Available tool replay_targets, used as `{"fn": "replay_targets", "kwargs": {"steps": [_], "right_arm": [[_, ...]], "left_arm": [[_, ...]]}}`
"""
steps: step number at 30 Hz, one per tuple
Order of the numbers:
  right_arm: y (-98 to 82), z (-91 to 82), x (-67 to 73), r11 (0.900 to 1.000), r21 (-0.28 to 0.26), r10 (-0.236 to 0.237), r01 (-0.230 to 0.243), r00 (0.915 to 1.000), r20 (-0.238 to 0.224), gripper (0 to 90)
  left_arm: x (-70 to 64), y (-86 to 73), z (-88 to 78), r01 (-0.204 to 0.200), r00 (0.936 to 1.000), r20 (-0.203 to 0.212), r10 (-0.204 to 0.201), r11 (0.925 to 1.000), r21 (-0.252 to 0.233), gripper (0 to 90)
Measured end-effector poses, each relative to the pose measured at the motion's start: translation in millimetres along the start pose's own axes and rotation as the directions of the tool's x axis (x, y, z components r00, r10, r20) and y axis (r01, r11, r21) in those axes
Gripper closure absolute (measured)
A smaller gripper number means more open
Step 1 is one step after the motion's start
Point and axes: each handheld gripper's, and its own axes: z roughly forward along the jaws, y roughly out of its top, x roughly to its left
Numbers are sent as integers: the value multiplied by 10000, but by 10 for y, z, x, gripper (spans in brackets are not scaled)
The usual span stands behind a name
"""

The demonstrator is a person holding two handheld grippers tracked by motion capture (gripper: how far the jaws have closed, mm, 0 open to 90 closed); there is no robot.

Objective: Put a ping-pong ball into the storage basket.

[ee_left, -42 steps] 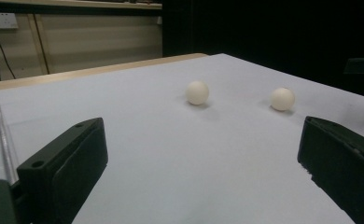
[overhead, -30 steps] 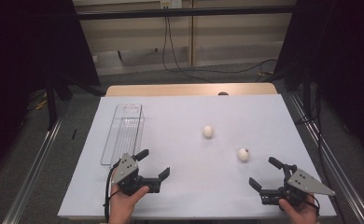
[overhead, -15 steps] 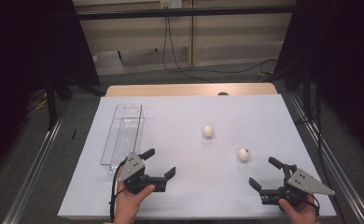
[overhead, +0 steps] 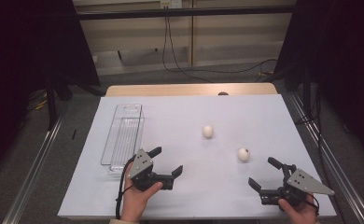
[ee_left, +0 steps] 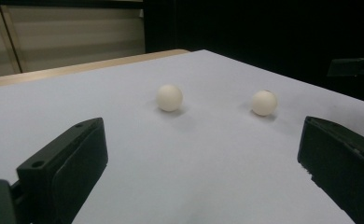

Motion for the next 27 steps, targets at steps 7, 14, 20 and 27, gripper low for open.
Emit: {"fn": "replay_targets", "kwargs": {"steps": [7, 14, 20, 27], "right_arm": [[0, -1, -1, 10000, -15, 20, -20, 10000, -7, 8], [2, -3, -2, 10000, -13, 2, -2, 10000, -26, 9], [3, -4, -3, 10000, -31, 39, -39, 10000, -8, 9], [4, -7, -6, 10000, -34, 29, -29, 10000, -19, 9]], "left_arm": [[-31, 16, 76, 12, 10000, 31, -12, 10000, 62, 15], [-60, 26, 148, 66, 9999, 105, -68, 9999, 135, 15], [-88, 38, 224, 3, 9998, 210, -7, 9998, 220, 15], [-115, 42, 297, -32, 9997, 256, 24, 9995, 320, 15]]}}
